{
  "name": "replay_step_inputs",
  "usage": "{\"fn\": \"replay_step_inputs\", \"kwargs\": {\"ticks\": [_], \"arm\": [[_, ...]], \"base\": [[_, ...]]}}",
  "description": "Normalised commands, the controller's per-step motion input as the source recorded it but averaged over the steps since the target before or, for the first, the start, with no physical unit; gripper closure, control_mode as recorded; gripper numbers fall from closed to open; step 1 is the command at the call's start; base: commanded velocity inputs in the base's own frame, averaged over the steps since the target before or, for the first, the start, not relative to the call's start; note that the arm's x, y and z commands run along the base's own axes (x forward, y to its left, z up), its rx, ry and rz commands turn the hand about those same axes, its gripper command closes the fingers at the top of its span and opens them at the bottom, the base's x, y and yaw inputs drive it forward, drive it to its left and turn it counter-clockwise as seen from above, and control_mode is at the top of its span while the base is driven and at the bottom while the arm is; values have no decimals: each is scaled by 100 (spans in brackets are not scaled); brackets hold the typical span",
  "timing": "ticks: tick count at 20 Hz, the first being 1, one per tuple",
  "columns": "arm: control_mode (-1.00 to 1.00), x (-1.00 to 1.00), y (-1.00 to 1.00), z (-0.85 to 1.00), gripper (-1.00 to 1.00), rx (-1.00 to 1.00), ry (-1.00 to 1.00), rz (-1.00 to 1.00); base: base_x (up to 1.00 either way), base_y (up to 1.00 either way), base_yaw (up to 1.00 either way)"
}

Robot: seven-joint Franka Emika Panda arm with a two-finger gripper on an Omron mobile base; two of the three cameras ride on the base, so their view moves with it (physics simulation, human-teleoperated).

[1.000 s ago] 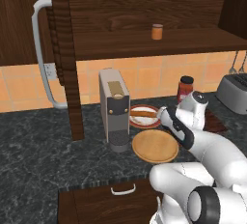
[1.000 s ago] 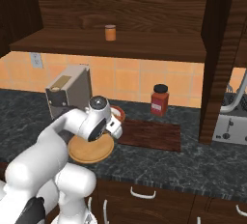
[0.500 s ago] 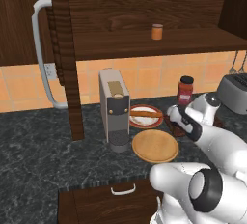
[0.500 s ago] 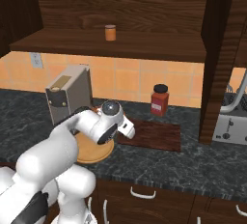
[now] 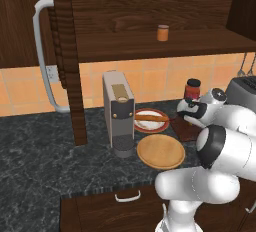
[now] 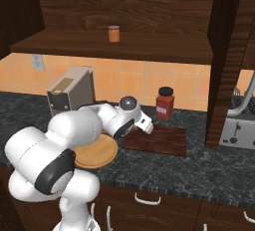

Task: From the different types of pastries on the counter, select a croissant and place it on the cutting board. Then retrieve a jar of jam from the cabinet and place it alongside the croissant on the cutting board.

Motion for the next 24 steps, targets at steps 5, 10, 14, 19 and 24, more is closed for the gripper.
{"fn": "replay_step_inputs", "kwargs": {"ticks": [5,10,14,19,24], "arm": [[-100,32,-22,-55,100,-6,0,0],[-100,19,-7,-39,100,-1,0,0],[-100,12,0,-52,100,0,0,0],[-100,42,-8,-10,-100,-2,0,0],[-100,16,-29,0,-100,0,0,0]], "base": [[0,0,0],[0,0,0],[0,0,0],[0,0,0],[0,0,0]]}}
